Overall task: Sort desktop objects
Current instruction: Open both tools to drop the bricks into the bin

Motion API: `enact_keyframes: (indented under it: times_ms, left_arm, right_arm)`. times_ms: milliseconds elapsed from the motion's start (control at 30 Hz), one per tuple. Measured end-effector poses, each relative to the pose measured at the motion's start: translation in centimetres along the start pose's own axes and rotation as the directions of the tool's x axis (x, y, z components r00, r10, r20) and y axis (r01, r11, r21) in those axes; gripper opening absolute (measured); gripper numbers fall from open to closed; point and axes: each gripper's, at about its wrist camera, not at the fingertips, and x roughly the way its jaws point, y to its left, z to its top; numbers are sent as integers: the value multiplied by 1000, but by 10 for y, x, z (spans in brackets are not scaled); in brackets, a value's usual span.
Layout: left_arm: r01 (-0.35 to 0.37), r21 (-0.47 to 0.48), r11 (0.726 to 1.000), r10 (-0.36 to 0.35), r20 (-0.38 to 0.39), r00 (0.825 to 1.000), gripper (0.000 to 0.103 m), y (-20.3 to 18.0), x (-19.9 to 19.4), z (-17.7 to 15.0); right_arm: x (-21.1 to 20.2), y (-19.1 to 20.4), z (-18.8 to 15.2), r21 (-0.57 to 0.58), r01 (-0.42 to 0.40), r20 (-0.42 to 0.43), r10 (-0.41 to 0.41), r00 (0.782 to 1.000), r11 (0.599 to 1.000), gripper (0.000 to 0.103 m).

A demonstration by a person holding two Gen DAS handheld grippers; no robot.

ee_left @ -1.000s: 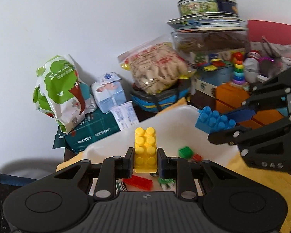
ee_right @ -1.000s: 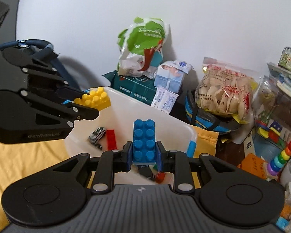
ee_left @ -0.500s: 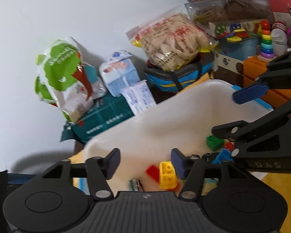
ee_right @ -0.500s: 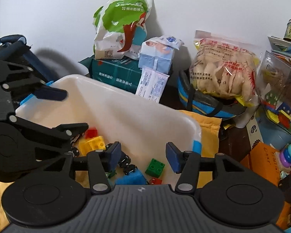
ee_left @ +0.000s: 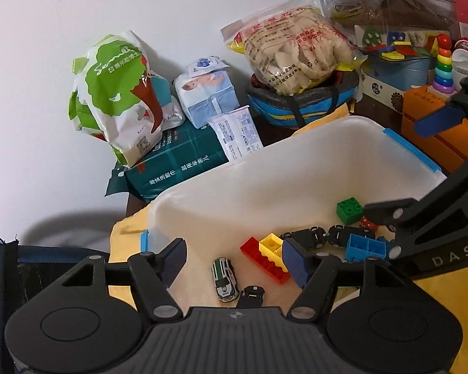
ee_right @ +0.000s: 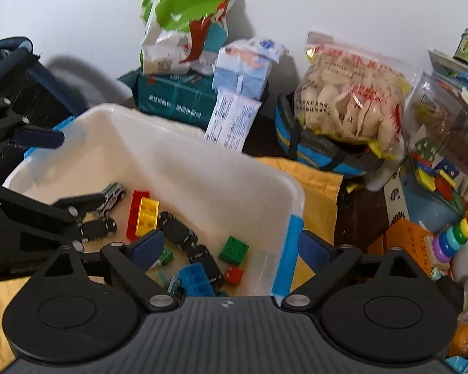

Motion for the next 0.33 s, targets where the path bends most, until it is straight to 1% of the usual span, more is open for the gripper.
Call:
enact_keyframes:
  times_ms: [67,167,333]
  left_arm:
    - [-1,-2,1000,1,-5,1000,71,1,-1,-1]
    - [14,-24,1000,-15,-3,1000,71,5,-2,-1]
    - [-7,-34,999,7,9,1000,73,6,-5,0]
  right_arm:
    - [0,1,-2,2,-2,-12,2,1000,1000,97]
    - [-1,6,-4,-12,5,-16,-6,1000,1000,100]
    - [-3,8,-5,3,18,-15,-18,1000,1000,102]
